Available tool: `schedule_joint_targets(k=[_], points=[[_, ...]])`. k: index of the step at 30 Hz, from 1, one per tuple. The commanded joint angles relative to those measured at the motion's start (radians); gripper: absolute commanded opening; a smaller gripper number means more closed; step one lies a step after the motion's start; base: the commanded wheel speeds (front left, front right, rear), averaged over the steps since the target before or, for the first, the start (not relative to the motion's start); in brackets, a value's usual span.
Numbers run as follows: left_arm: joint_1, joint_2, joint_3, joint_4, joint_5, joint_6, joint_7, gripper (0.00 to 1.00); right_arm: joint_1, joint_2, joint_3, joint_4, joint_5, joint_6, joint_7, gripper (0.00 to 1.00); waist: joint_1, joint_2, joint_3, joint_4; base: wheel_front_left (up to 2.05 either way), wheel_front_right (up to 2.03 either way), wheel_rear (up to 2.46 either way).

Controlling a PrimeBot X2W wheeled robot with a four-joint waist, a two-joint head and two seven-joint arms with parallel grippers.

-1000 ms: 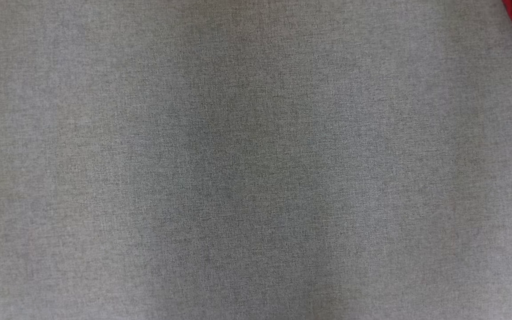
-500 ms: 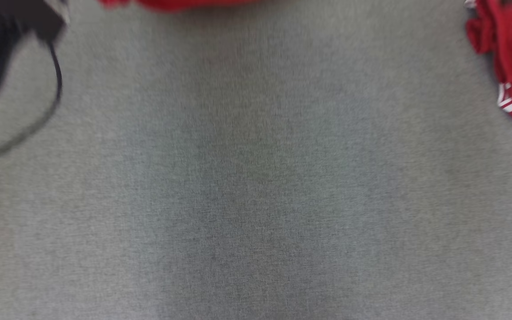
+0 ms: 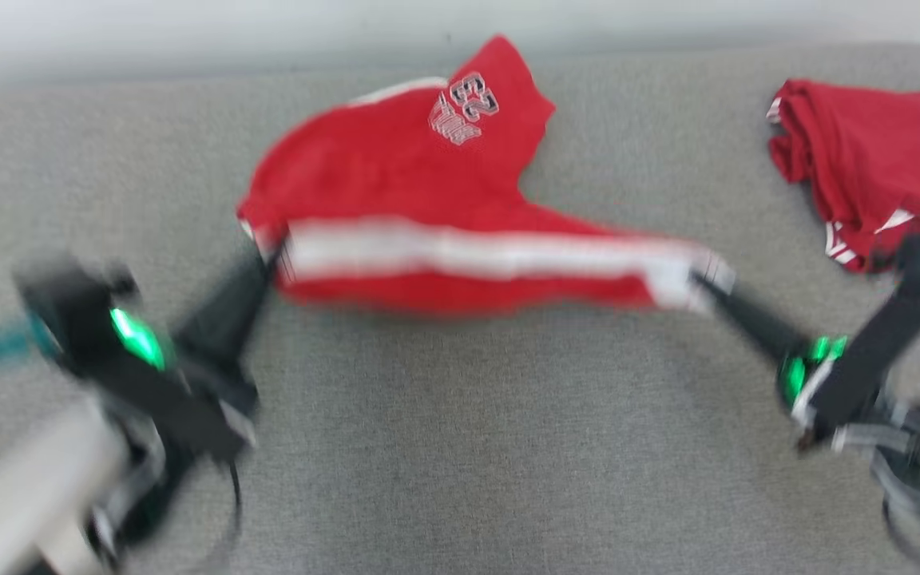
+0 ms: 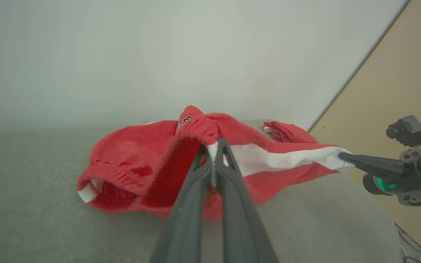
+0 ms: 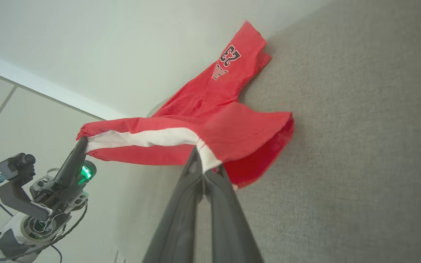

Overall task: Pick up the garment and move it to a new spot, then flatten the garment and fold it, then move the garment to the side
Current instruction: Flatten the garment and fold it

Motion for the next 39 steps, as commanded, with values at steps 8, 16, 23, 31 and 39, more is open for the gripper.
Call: schedule_joint_targets(k=[8,16,23,31,39], points=[[0.377,-0.06,-0.005,-0.005,0.235,0.001,-0.003,0.0,0.295,-0.032,0.078,-0.047,-0.014,0.002,-0.077,0.0,0.0004,0.0002,-0.097,0.013,0.0,0.0,0.0],[0.561,-0.08,0.04,0.067,0.393,-0.006,-0.003,0.0,0.474,-0.06,0.121,-0.082,0.036,0.002,-0.085,0.0,0.0004,0.0002,-0.141,0.029,0.0,0.0,0.0],[0.693,-0.086,0.159,0.059,0.477,-0.007,-0.003,0.0,0.582,-0.092,0.147,-0.148,0.068,0.002,-0.064,0.0,0.0004,0.0002,-0.16,0.044,0.0,0.0,0.0],[0.751,-0.121,0.218,0.035,0.492,-0.008,-0.003,0.0,0.606,-0.093,0.116,-0.173,0.075,0.002,-0.095,0.0,0.0004,0.0002,-0.162,0.058,0.0,0.0,0.0],[0.715,-0.158,0.294,-0.048,0.468,-0.007,-0.003,0.0,0.506,-0.117,-0.008,-0.166,0.082,0.002,-0.145,0.0,0.0004,0.0002,-0.161,0.083,0.0,0.0,0.0]])
